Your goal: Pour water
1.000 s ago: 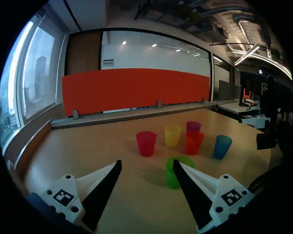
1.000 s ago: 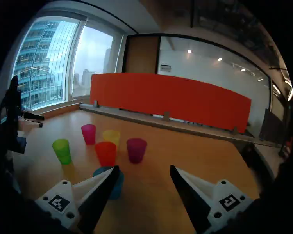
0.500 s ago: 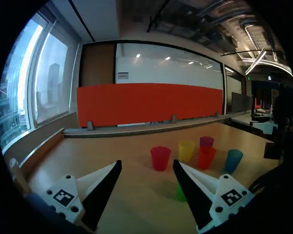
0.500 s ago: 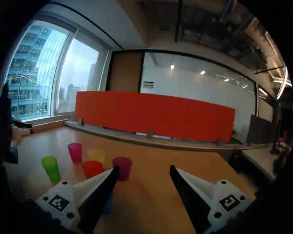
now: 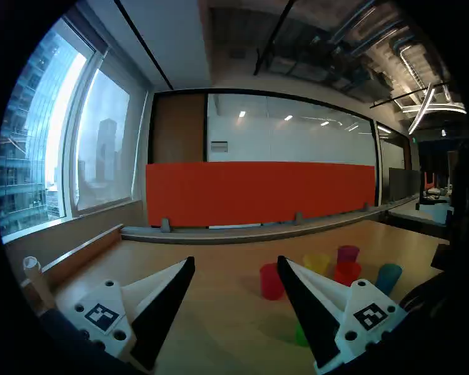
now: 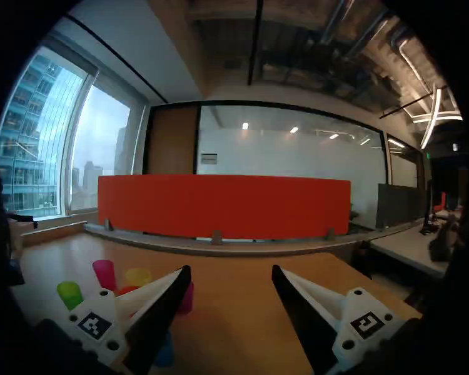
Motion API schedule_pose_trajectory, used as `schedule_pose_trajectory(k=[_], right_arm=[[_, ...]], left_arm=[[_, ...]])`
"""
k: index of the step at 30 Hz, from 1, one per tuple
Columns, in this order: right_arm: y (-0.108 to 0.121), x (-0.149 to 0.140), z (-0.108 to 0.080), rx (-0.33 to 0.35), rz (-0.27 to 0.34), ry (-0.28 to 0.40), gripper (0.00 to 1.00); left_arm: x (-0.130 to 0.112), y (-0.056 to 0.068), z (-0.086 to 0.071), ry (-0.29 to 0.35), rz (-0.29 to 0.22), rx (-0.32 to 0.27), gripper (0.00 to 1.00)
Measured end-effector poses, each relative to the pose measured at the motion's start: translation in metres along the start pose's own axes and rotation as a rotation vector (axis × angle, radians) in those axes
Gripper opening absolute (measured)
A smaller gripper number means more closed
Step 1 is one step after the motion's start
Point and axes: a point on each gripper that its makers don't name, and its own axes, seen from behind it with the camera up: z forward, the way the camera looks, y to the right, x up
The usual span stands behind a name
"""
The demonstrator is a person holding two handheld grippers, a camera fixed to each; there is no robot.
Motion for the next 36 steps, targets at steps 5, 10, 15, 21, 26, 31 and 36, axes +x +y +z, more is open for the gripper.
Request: schedule_pose_trajectory(k=[5,10,15,21,26,31,36], right_arm=[[0.006,0.004,-0.002,-0.021,0.018,0.018,1.00],[0.010,0.002,-0.004,-0.033,0.007,0.009,1.00],[0.008,-0.001,-0.005,-0.033,-0.006,0.004,1.00],[0.007,-0.006,-0.004,-0.039,-0.001,-0.012,1.00],[0.007,-0.006,-0.004,-0.042,0.006,-0.013,1.00],[0.008,-0.005,-0.004,-0.046,0.004,-0.019,1.00],[0.007,-0.003,-0.004,-0.046,-0.003,-0.015,1.00]], left_arm=[[0.005,-0.003,-0.002,0.028,-0.001,0.020,0.97],[0.002,-0.007,-0.001,0.038,0.007,0.045,0.97],[-0.002,-0.011,-0.001,0.045,0.017,0.068,0.98],[-0.011,-0.014,0.000,0.048,0.031,0.092,0.98],[-0.021,-0.015,0.001,0.051,0.033,0.101,0.97],[-0.032,-0.015,0.003,0.055,0.020,0.108,0.97],[-0.043,-0.016,0.005,0.056,0.007,0.106,0.98]])
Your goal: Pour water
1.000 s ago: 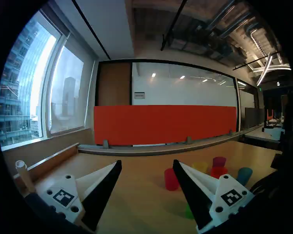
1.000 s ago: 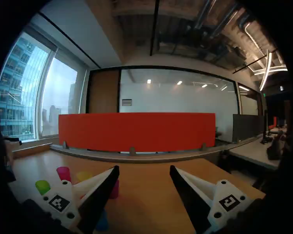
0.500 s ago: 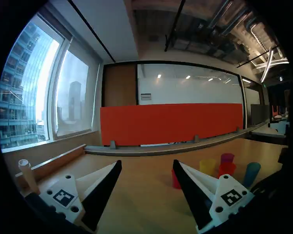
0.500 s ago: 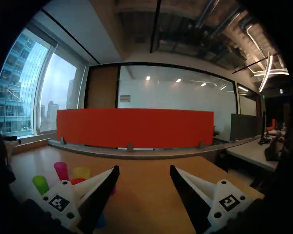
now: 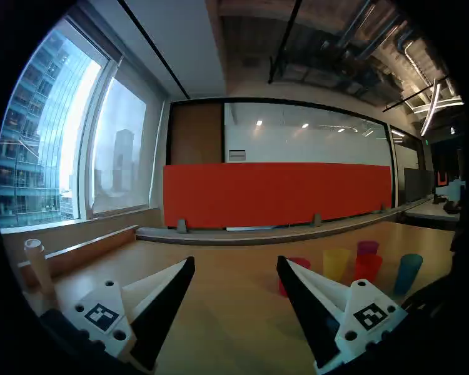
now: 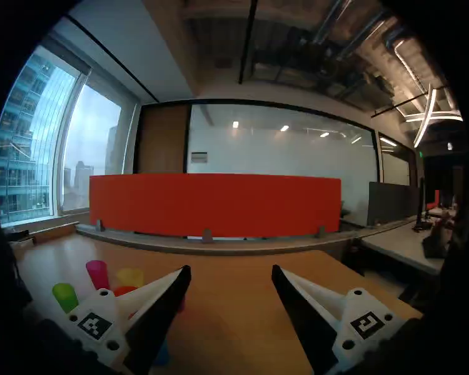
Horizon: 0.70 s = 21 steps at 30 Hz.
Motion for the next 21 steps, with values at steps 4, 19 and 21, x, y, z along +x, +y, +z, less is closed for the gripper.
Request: schedule_pose_trajectory(k=[4,19,21], right_arm=[[-0.003,-0.002,0.000,0.005,0.000,0.000,1.00],[-0.003,-0.006,0.002,0.003,0.009,-0.007,1.00],[-0.003,-0.006,0.001,0.003,0.010,-0.007,1.00]], left_arm=[[-0.009,-0.002,0.002,-0.007,0.007,0.002,0.97],[-0.027,-0.004,0.010,-0.012,-0.008,0.006,0.98],[-0.029,-0.003,0.011,-0.014,-0.008,0.004,0.97]])
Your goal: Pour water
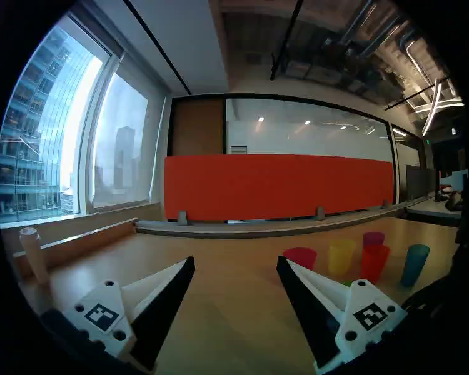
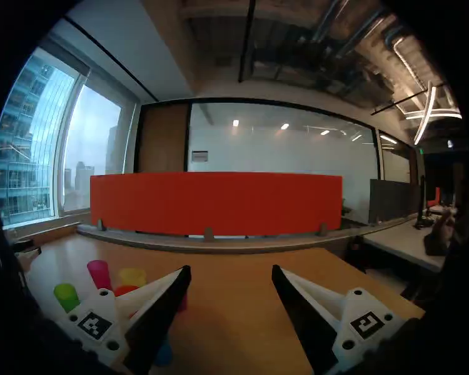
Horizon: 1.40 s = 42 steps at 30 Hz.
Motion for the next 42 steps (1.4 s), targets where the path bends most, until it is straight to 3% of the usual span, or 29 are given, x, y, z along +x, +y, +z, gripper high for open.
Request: schedule_pose_trajectory(k=[42], right_arm=[[0.007,0.003,-0.002,-0.008,-0.019,0.005,1.00]], left_arm=[[-0.016,-0.002,0.005,-0.033,-0.001,0.002,0.98]])
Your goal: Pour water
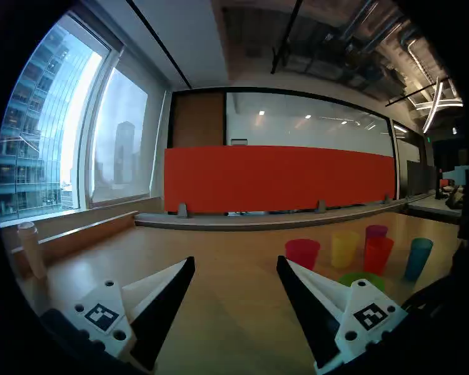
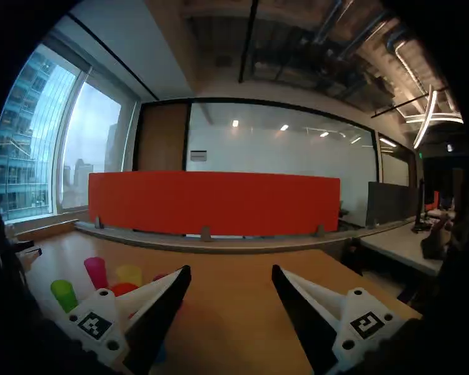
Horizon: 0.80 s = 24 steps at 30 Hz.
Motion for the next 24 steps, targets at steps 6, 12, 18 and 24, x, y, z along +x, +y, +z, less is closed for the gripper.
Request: schedule_pose_trajectory(k=[6,12,18,24], right_arm=[[0.001,0.000,0.001,0.010,0.004,0.015,1.00],[0.002,-0.006,0.006,0.013,-0.007,0.026,1.00],[-0.001,-0.014,0.011,0.023,-0.013,0.046,1.00],[-0.002,-0.027,0.017,0.022,-0.005,0.062,1.00]], left_arm=[[0.000,0.000,0.001,0.000,0.000,0.000,0.98],[0.000,-0.001,0.001,0.000,0.000,0.000,0.97],[0.000,-0.001,0.001,0.000,0.000,0.000,0.98],[0.000,-0.001,0.001,0.000,0.000,0.000,0.97]])
